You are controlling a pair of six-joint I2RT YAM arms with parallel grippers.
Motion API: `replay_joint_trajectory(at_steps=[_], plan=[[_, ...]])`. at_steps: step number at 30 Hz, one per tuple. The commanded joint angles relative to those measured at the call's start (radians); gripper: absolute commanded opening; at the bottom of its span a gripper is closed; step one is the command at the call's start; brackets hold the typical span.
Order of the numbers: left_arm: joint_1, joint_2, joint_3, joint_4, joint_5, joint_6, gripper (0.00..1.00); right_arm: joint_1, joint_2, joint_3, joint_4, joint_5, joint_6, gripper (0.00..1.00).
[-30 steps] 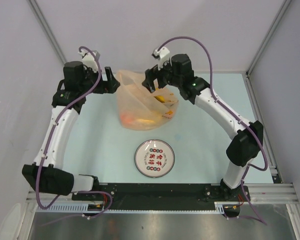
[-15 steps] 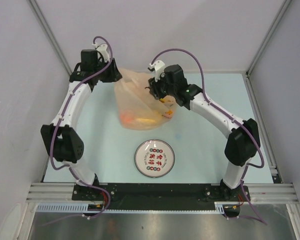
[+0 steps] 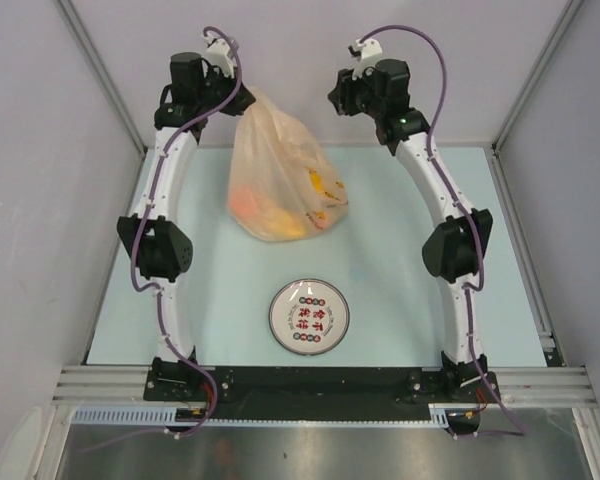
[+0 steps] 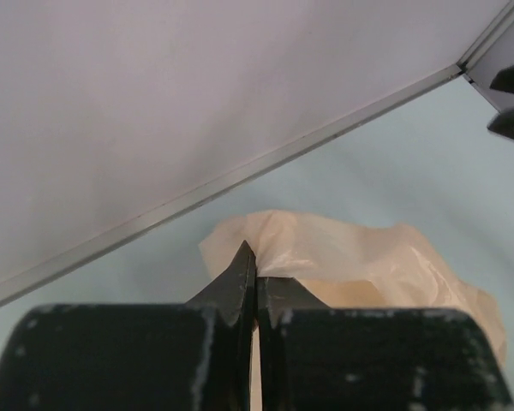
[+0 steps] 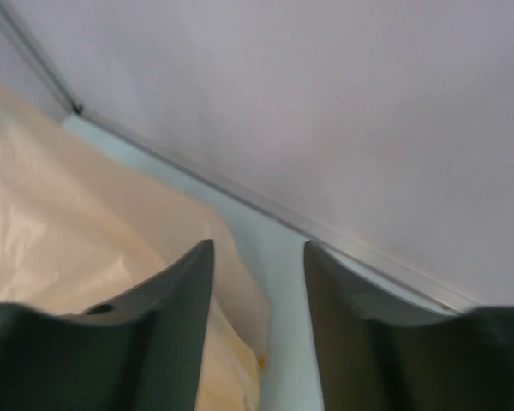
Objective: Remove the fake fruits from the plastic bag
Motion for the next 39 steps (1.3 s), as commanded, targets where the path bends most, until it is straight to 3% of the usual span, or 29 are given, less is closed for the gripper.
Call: replay_joint_trajectory(at_steps=[1, 7, 12, 20, 28, 29, 31, 39], plan=[[-0.004, -0.093, -0.068, 0.059, 0.074, 0.022, 0.02, 0.052, -0.169, -0.197, -0.067, -0.164, 0.029, 0.62], [0.0, -0.184, -0.263, 0.061, 0.068, -0.027, 0.02, 0.113, -0.223, -0.284, -0.094, -0.276, 0.081, 0.66], [0.0, -0.205, -0.286, 0.041, 0.035, -0.032, 0.11, 0.182, -0.217, -0.293, -0.124, -0.264, 0.021, 0.7], [0.004, -0.238, -0.293, 0.028, 0.001, -0.029, 0.14, 0.223, -0.223, -0.336, -0.161, -0.059, -0.011, 0.69], [0.007, -0.254, -0.297, 0.027, -0.022, -0.029, 0.11, 0.249, -0.282, -0.449, -0.169, -0.028, -0.013, 0.61], [0.007, -0.256, -0.3, 0.028, -0.022, -0.031, 0.11, 0.251, -0.282, -0.455, -0.166, -0.032, -0.011, 0.54], [0.007, -0.256, -0.306, 0.03, -0.021, -0.034, 0.11, 0.257, -0.279, -0.454, -0.169, -0.04, -0.008, 0.52], [0.006, -0.265, -0.31, 0.033, -0.039, -0.024, 0.11, 0.272, -0.214, -0.4, -0.152, -0.071, -0.011, 0.61]])
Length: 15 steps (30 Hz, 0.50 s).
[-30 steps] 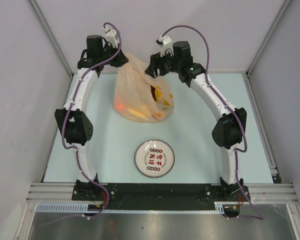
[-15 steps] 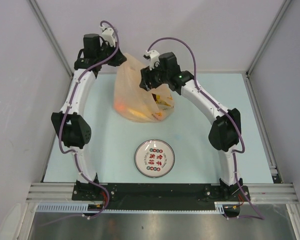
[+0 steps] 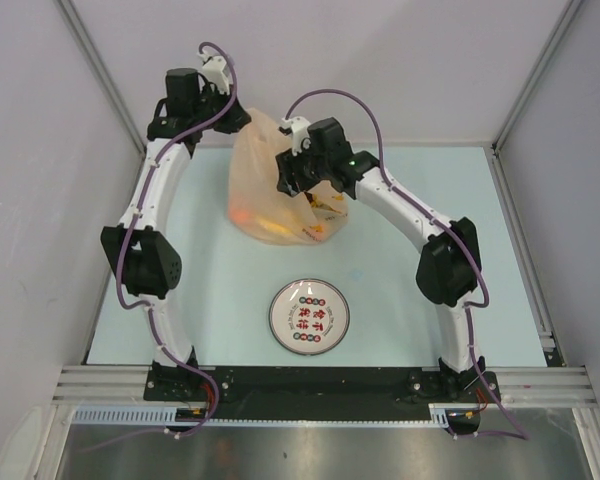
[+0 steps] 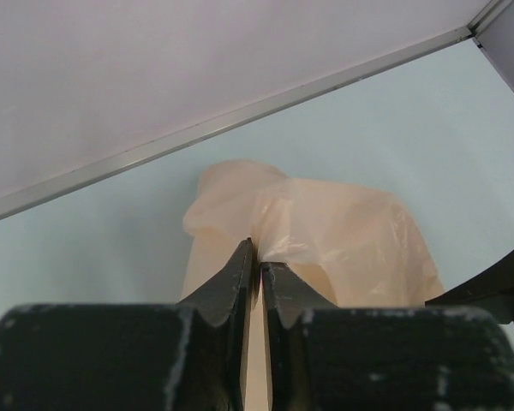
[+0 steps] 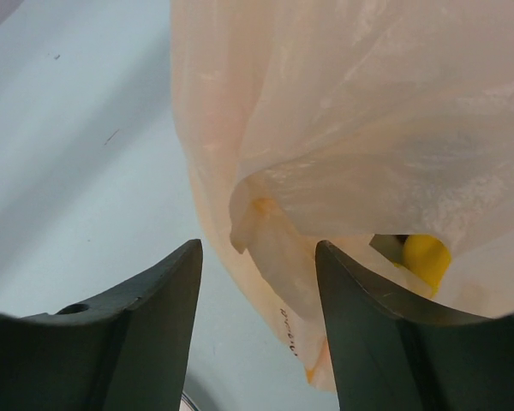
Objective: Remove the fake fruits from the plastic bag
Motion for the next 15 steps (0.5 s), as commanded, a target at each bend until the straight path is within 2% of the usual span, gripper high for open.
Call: replay_joint_trajectory(at_steps=[1, 3, 6, 9, 10, 11, 13, 14, 15], plan=[[0.006, -0.068, 0.002, 0.016, -0.014, -0.001, 0.11, 0.008, 0.001, 0.065, 0.027, -0.01, -0.007, 0.62], [0.005, -0.074, 0.002, 0.013, -0.018, 0.002, 0.11, 0.005, 0.026, 0.088, 0.033, 0.018, -0.019, 0.64], [0.006, -0.087, -0.001, 0.01, -0.023, 0.004, 0.12, -0.001, 0.069, 0.14, 0.042, 0.044, -0.026, 0.61], [0.008, -0.096, -0.001, 0.001, -0.03, 0.013, 0.15, -0.004, 0.098, 0.19, 0.051, 0.044, -0.047, 0.34], [0.008, -0.098, -0.001, -0.002, -0.038, 0.018, 0.17, -0.006, 0.1, 0.197, 0.054, 0.044, -0.052, 0.2], [0.011, -0.104, -0.003, -0.007, -0.043, 0.018, 0.33, -0.009, 0.103, 0.207, 0.059, 0.049, -0.055, 0.15], [0.017, -0.134, -0.006, -0.008, -0.084, 0.015, 0.5, -0.022, 0.101, 0.223, 0.058, 0.049, -0.055, 0.06], [0.017, -0.153, -0.012, -0.004, -0.098, 0.012, 0.62, -0.033, 0.095, 0.225, 0.062, 0.046, -0.05, 0.05], [0.017, -0.176, -0.032, 0.001, -0.124, 0.012, 0.68, -0.062, 0.091, 0.228, 0.062, 0.039, -0.046, 0.03]])
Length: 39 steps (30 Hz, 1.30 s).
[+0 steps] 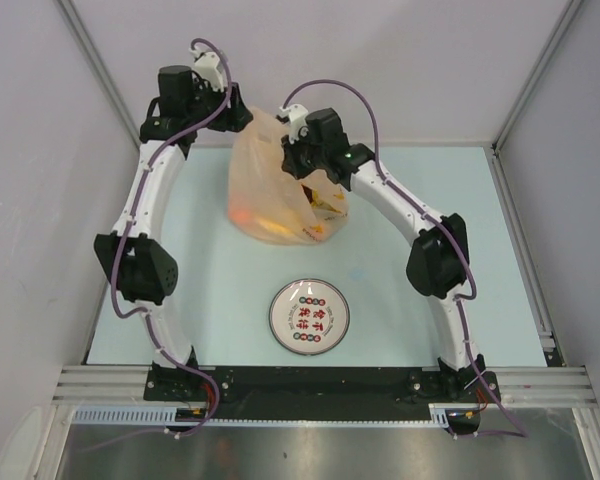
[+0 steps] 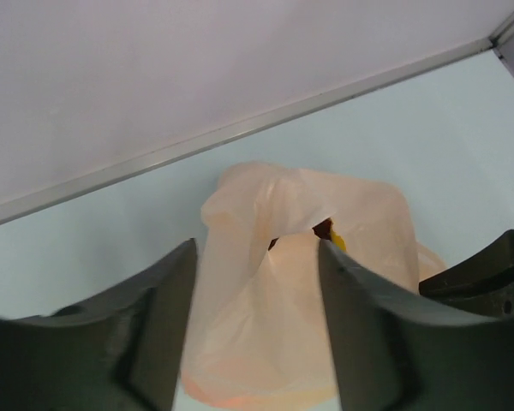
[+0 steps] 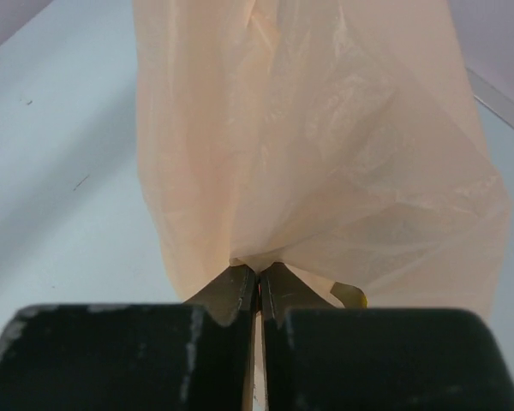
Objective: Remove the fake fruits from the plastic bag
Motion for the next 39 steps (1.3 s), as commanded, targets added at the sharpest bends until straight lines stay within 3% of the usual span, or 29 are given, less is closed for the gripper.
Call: replay_joint_trajectory(at_steps=[1, 4, 6, 7, 9, 12, 17, 19, 20, 23, 35, 39], plan=[[0.011, -0.19, -0.043, 0.039, -0.078, 0.005, 0.7, -0.069, -0.022, 0.079, 0.036, -0.001, 0.015, 0.0], [0.005, -0.375, -0.229, 0.194, 0.018, 0.031, 0.75, -0.156, -0.039, 0.099, 0.053, -0.142, 0.091, 0.0], [-0.032, -0.466, -0.413, 0.262, 0.103, 0.085, 0.7, -0.219, -0.039, 0.105, 0.066, -0.259, 0.14, 0.0], [-0.052, -0.515, -0.457, 0.276, 0.184, 0.129, 0.69, -0.236, -0.038, 0.107, 0.082, -0.359, 0.185, 0.0], [-0.139, -0.53, -0.53, 0.247, 0.212, 0.166, 0.72, -0.268, -0.044, 0.099, 0.099, -0.411, 0.219, 0.0], [-0.262, -0.464, -0.531, 0.173, 0.108, 0.16, 0.76, -0.287, -0.045, 0.095, 0.113, -0.454, 0.262, 0.0], [-0.432, -0.283, -0.478, 0.173, -0.32, 0.122, 0.79, -0.299, -0.027, 0.105, 0.129, -0.44, 0.314, 0.0], [-0.461, -0.257, -0.485, 0.19, -0.383, 0.148, 0.8, -0.304, -0.012, 0.116, 0.128, -0.437, 0.32, 0.0], [-0.489, -0.22, -0.481, 0.191, -0.533, 0.154, 0.81, -0.305, -0.007, 0.121, 0.126, -0.436, 0.326, 0.0], [-0.495, -0.175, -0.458, 0.181, -0.715, 0.114, 0.84, -0.308, 0.002, 0.13, 0.123, -0.422, 0.331, 0.0], [-0.494, -0.008, -0.444, 0.27, -0.84, 0.261, 0.88, -0.363, 0.054, 0.165, 0.148, -0.442, 0.404, 0.0], [-0.492, 0.076, -0.387, 0.233, -0.863, 0.28, 0.86, -0.36, 0.057, 0.168, 0.154, -0.449, 0.412, 0.0]])
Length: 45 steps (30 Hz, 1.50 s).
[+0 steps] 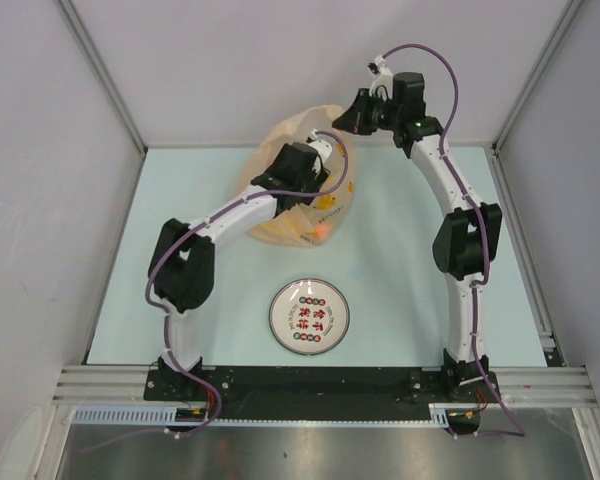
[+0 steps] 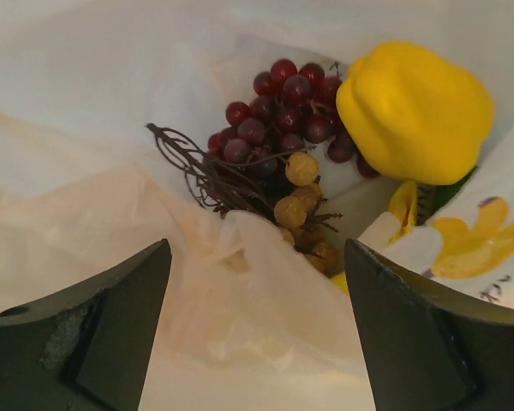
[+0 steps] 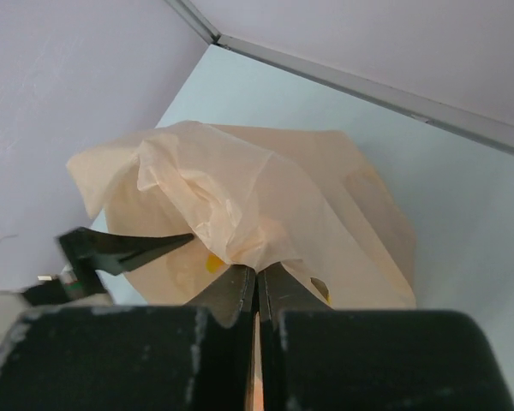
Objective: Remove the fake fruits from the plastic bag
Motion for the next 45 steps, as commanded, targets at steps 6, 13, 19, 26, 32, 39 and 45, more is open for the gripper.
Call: replay_joint_trajectory(at_steps=[6, 13, 19, 26, 32, 39, 45], plan=[[0.002, 0.105, 0.075, 0.025, -0.094, 0.115, 0.59, 0.013, 0.014, 0.067, 0.035, -0.021, 0.01, 0.0], [0.018, 0.021, 0.078, -0.059, 0.041, 0.097, 0.0, 0.012, 0.025, 0.083, 0.03, -0.002, -0.003, 0.0], [0.035, -0.04, 0.348, -0.305, 0.285, 0.045, 0.0, -0.008, 0.043, 0.153, 0.018, 0.058, -0.023, 0.0], [0.117, -0.212, 0.37, -0.282, 0.364, 0.081, 0.0, -0.022, -0.005, 0.16, 0.007, 0.091, -0.046, 0.0], [0.225, -0.358, 0.073, -0.097, 0.331, 0.113, 0.0, -0.038, -0.09, 0.078, 0.027, 0.111, -0.034, 0.0], [0.302, 0.045, 0.635, -0.127, 0.321, 0.204, 0.0, -0.044, 0.077, 0.373, 0.11, 0.266, -0.106, 0.0], [0.322, 0.259, 0.903, 0.01, 0.299, 0.275, 0.0, -0.012, 0.094, 0.445, 0.355, 0.416, -0.256, 0.0]])
